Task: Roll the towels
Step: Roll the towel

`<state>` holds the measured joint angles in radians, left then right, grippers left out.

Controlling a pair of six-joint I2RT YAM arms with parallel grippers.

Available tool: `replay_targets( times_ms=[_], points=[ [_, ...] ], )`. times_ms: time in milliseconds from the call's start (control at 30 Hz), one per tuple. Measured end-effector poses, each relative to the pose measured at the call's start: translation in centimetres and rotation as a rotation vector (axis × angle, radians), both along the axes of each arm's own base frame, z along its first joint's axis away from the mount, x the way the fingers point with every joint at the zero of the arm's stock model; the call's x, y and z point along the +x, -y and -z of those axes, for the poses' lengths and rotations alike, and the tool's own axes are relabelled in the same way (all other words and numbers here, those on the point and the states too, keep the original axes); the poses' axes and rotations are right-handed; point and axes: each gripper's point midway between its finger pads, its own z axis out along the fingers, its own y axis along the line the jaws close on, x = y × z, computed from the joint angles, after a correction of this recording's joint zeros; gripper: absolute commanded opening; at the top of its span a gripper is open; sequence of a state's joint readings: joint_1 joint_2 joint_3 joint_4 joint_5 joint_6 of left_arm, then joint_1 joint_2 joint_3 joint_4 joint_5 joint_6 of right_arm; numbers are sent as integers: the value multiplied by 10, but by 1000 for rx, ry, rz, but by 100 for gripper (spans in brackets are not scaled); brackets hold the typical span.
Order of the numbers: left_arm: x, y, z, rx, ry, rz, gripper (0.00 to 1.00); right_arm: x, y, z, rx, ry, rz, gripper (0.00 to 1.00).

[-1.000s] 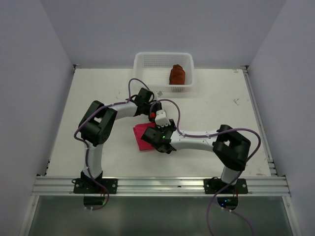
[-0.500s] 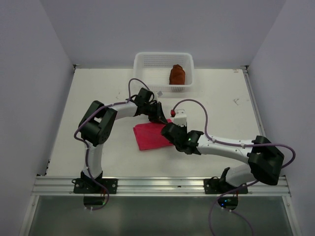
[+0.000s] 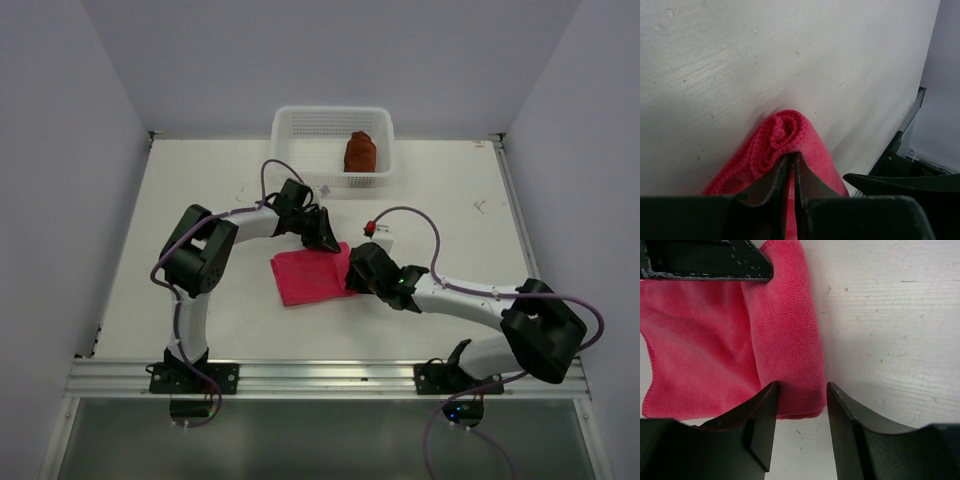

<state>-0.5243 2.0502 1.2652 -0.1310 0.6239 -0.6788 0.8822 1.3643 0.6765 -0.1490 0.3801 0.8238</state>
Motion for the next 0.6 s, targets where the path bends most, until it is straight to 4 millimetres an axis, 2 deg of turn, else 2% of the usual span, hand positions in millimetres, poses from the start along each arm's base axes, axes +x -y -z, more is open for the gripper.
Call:
replay_targets(
  times_ms=[200, 333, 400, 600],
  points=[
    [0, 0, 0, 0, 0, 0, 12, -3, -5, 14, 39, -33, 0, 48],
    [0, 0, 0, 0, 0, 0, 11, -2, -8, 18, 73, -40, 4, 44],
    [0, 0, 0, 0, 0, 0, 11, -3, -9, 20, 85, -44, 5, 40],
    [0, 0, -1, 2, -2, 0, 12, -2, -14, 20, 101, -40, -10, 17]
  ],
)
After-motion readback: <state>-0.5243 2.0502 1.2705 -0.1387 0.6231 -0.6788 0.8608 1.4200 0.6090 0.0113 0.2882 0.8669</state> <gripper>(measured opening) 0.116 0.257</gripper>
